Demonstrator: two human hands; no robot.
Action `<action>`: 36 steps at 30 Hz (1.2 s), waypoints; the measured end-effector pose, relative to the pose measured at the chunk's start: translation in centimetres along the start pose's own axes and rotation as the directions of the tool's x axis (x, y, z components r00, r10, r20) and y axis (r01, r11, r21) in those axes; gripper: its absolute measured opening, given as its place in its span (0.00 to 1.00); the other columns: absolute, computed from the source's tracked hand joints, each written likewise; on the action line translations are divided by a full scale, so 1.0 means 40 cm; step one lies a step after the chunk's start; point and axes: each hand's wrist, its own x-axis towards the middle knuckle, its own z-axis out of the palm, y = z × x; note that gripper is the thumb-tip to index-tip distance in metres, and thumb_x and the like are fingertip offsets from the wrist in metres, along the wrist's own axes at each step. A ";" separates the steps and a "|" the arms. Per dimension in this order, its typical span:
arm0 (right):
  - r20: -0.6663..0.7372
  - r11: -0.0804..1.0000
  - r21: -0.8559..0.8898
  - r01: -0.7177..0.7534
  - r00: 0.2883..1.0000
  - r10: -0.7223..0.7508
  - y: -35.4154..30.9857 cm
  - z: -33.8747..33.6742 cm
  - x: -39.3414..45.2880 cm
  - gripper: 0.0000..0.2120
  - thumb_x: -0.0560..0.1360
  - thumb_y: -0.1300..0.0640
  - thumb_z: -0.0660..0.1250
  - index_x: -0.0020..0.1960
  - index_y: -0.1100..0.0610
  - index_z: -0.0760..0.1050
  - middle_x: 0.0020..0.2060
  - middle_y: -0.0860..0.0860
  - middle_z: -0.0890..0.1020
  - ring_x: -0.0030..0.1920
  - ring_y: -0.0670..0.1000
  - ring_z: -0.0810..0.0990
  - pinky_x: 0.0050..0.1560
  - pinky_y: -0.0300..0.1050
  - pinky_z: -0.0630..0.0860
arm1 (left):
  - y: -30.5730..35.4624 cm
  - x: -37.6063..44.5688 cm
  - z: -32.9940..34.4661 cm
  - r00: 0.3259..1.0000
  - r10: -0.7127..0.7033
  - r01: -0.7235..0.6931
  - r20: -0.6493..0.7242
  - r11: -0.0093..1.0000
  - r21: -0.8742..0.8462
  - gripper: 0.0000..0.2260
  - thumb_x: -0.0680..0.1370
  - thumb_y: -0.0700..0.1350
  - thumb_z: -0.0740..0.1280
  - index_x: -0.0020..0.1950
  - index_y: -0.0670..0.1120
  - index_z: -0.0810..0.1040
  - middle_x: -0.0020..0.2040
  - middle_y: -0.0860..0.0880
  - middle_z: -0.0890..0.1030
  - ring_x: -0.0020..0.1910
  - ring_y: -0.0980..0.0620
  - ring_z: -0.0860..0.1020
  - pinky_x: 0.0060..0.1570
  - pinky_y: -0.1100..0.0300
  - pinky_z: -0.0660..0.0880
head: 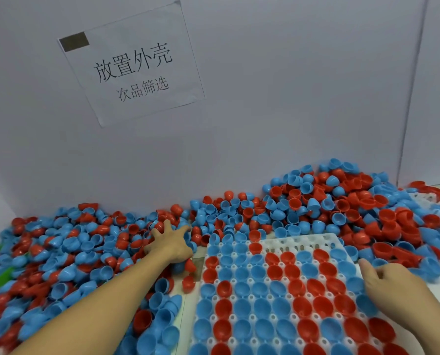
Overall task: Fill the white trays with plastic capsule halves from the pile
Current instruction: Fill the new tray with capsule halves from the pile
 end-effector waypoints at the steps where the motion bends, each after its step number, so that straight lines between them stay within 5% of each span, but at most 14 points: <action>1: -0.011 1.000 0.011 -0.001 1.000 0.001 -0.001 0.000 -0.001 0.32 0.82 0.49 0.59 0.20 0.56 0.64 0.14 0.47 0.65 0.26 0.53 0.71 0.32 0.44 0.64 | 0.008 0.004 0.005 1.000 -0.002 0.001 -0.020 1.000 -0.004 0.31 0.77 0.49 0.66 0.78 0.62 0.59 0.81 0.43 0.48 0.78 0.31 0.49 0.69 0.35 0.66; 8: -0.064 0.996 0.086 0.014 0.998 -0.008 -0.001 0.002 -0.003 0.29 0.82 0.50 0.60 0.23 0.56 0.67 0.15 0.46 0.66 0.27 0.53 0.72 0.32 0.45 0.66 | -0.005 0.039 0.008 0.994 -0.019 0.023 0.109 0.999 -0.037 0.32 0.76 0.51 0.69 0.77 0.61 0.60 0.77 0.38 0.50 0.73 0.30 0.59 0.72 0.43 0.65; 11: -0.064 0.996 0.092 0.013 0.998 -0.007 -0.003 0.004 -0.003 0.25 0.82 0.49 0.60 0.26 0.54 0.68 0.20 0.47 0.69 0.31 0.52 0.72 0.38 0.46 0.70 | -0.002 0.036 0.022 1.000 -0.002 0.000 -0.023 0.995 -0.097 0.18 0.76 0.46 0.68 0.64 0.58 0.72 0.74 0.41 0.57 0.69 0.33 0.64 0.62 0.46 0.72; 13: -0.069 0.996 0.092 0.015 0.998 -0.009 -0.004 0.003 -0.007 0.22 0.82 0.48 0.59 0.30 0.53 0.70 0.24 0.49 0.72 0.34 0.53 0.74 0.42 0.47 0.73 | -0.012 0.035 0.019 0.990 0.001 -0.026 -0.140 0.983 -0.181 0.09 0.74 0.41 0.67 0.51 0.53 0.73 0.64 0.43 0.65 0.56 0.41 0.72 0.47 0.53 0.73; 16: -0.064 0.996 0.089 0.016 0.998 -0.010 -0.007 -0.002 -0.016 0.18 0.82 0.47 0.59 0.41 0.54 0.80 0.33 0.50 0.80 0.42 0.55 0.79 0.52 0.52 0.77 | -0.048 0.041 0.004 0.972 0.027 -0.096 -0.235 0.953 -0.289 0.11 0.71 0.35 0.67 0.39 0.49 0.70 0.45 0.46 0.72 0.37 0.48 0.71 0.33 0.57 0.67; 18: -0.064 0.995 0.096 0.009 0.998 -0.003 -0.011 -0.006 -0.022 0.16 0.82 0.46 0.59 0.52 0.54 0.82 0.40 0.50 0.81 0.47 0.54 0.78 0.56 0.53 0.76 | -0.071 0.046 -0.007 0.959 -0.016 -0.095 -0.282 0.922 -0.375 0.12 0.72 0.33 0.66 0.38 0.48 0.68 0.36 0.47 0.73 0.33 0.49 0.69 0.32 0.56 0.66; 21: -0.071 0.995 0.100 -0.002 0.997 0.009 -0.018 -0.012 -0.027 0.16 0.81 0.46 0.59 0.57 0.53 0.81 0.40 0.50 0.79 0.48 0.54 0.76 0.57 0.53 0.74 | -0.096 0.054 -0.036 0.937 -0.121 -0.078 -0.328 0.842 -0.534 0.09 0.74 0.33 0.64 0.43 0.48 0.72 0.36 0.46 0.75 0.29 0.50 0.70 0.29 0.58 0.67; 23: -0.068 0.996 0.092 -0.001 0.998 0.007 -0.019 -0.014 -0.027 0.16 0.82 0.46 0.59 0.57 0.53 0.81 0.38 0.50 0.78 0.48 0.54 0.76 0.57 0.53 0.74 | -0.110 0.059 -0.062 0.940 -0.112 -0.075 -0.322 0.853 -0.516 0.07 0.77 0.37 0.65 0.52 0.47 0.75 0.40 0.46 0.78 0.33 0.50 0.73 0.31 0.58 0.69; 25: -0.067 0.996 0.087 0.003 0.998 0.003 -0.019 -0.013 -0.028 0.16 0.81 0.46 0.59 0.58 0.53 0.81 0.39 0.51 0.79 0.48 0.54 0.76 0.56 0.53 0.74 | -0.121 0.059 -0.092 0.969 -0.033 -0.070 -0.243 0.911 -0.405 0.14 0.79 0.43 0.67 0.64 0.48 0.75 0.56 0.45 0.80 0.50 0.47 0.78 0.46 0.58 0.72; 28: -0.075 0.997 0.081 -0.005 0.997 0.011 -0.019 -0.009 -0.029 0.17 0.81 0.46 0.59 0.58 0.54 0.81 0.43 0.53 0.80 0.51 0.57 0.77 0.57 0.53 0.74 | -0.113 0.049 -0.125 0.989 0.121 -0.132 -0.082 0.979 -0.156 0.29 0.78 0.53 0.70 0.78 0.51 0.67 0.75 0.48 0.71 0.72 0.46 0.71 0.66 0.55 0.69; 32: -0.071 0.996 0.087 -0.021 0.997 0.027 -0.021 -0.006 -0.024 0.16 0.81 0.46 0.60 0.58 0.54 0.82 0.44 0.52 0.80 0.55 0.58 0.78 0.60 0.54 0.75 | -0.057 0.071 -0.119 0.974 0.214 -0.208 -0.076 0.976 0.070 0.36 0.78 0.60 0.68 0.82 0.55 0.57 0.82 0.46 0.58 0.79 0.42 0.58 0.77 0.43 0.58; 36: -0.061 0.995 0.096 -0.033 0.997 0.039 -0.023 -0.005 -0.019 0.15 0.81 0.47 0.61 0.59 0.53 0.81 0.47 0.53 0.82 0.53 0.56 0.79 0.60 0.55 0.76 | 0.035 0.113 -0.080 0.976 0.169 -0.183 -0.135 0.979 -0.094 0.34 0.79 0.65 0.62 0.81 0.60 0.53 0.82 0.40 0.51 0.81 0.36 0.49 0.77 0.35 0.50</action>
